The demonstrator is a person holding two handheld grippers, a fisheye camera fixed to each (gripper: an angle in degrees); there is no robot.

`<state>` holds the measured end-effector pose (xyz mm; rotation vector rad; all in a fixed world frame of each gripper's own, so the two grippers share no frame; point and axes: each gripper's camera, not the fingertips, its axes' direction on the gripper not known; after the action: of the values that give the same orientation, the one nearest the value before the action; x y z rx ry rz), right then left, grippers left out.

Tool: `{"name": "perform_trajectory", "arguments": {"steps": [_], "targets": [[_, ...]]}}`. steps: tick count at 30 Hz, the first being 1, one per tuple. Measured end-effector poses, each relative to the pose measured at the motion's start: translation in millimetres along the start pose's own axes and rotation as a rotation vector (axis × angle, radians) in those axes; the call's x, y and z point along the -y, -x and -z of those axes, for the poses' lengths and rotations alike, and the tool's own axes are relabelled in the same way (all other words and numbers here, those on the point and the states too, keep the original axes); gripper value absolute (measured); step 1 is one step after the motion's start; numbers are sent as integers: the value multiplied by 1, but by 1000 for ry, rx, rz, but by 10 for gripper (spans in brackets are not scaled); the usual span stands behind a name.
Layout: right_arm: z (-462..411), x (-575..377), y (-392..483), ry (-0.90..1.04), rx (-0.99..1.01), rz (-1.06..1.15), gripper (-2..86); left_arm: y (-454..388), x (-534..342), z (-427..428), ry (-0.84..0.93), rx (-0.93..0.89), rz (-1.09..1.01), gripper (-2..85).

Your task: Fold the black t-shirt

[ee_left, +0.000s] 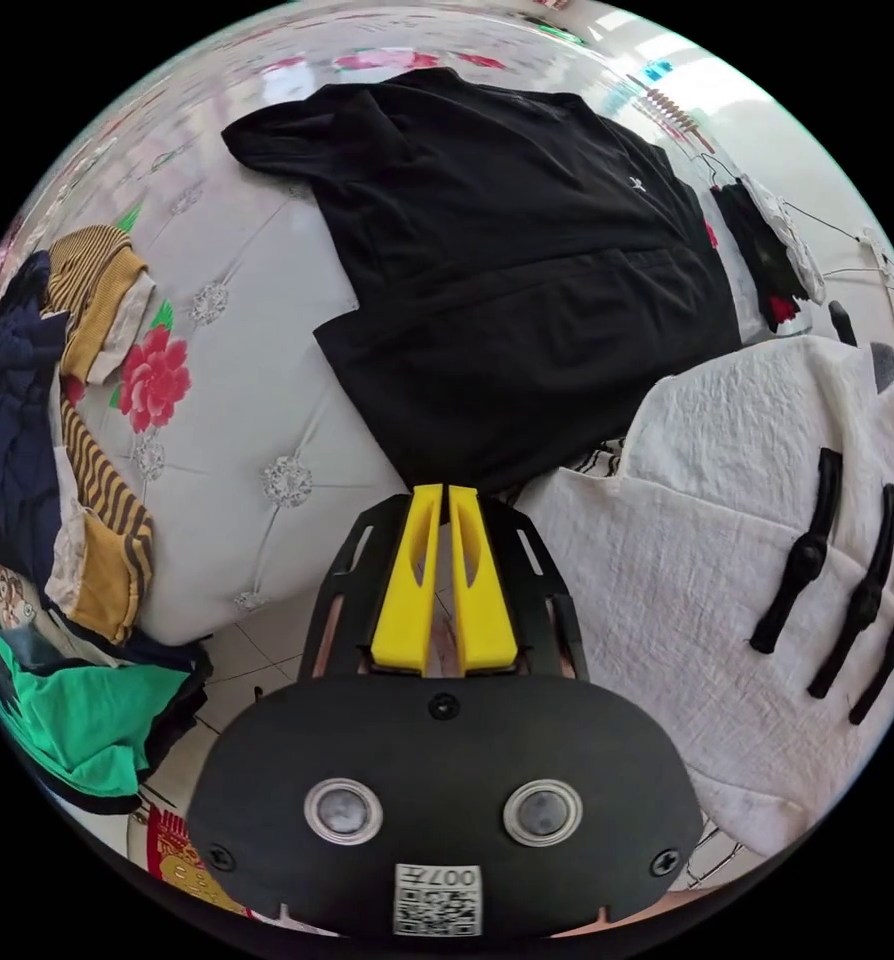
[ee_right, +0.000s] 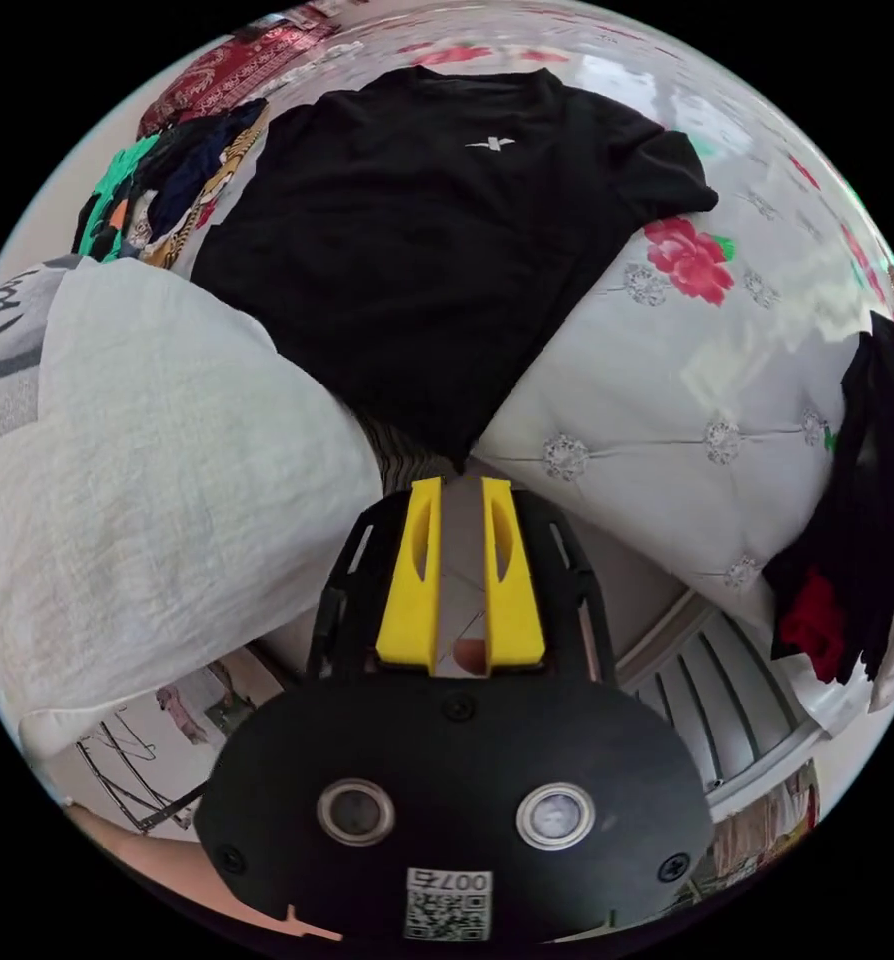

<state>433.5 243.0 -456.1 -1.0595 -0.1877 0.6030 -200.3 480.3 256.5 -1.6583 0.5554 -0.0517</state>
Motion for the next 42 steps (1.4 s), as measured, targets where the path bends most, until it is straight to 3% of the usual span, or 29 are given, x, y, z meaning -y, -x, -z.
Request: {"name": "perform_trajectory", "arguments": {"steps": [5, 11, 19, 27, 33, 36, 42], "targets": [[41, -1, -26, -289, 11, -129, 47, 14, -3, 37, -192, 47, 131, 38], [26, 37, -37, -336, 9, -168, 54, 14, 45, 35, -202, 57, 155, 119], [13, 35, -42, -289, -65, -166, 5, -25, 87, 25, -106, 200, 115, -5], [71, -23, -59, -490, -24, -201, -2, -52, 87, 98, -363, 143, 101, -10], [44, -11, -105, -363, 25, -325, 1, -46, 153, 43, -123, 179, 182, -9], [41, -11, -117, -330, -6, -357, 9, -50, 161, 52, -181, 183, 225, -8], [66, -34, -163, -504, 112, -478, 26, -55, 166, 77, -251, 174, 306, -7]]}}
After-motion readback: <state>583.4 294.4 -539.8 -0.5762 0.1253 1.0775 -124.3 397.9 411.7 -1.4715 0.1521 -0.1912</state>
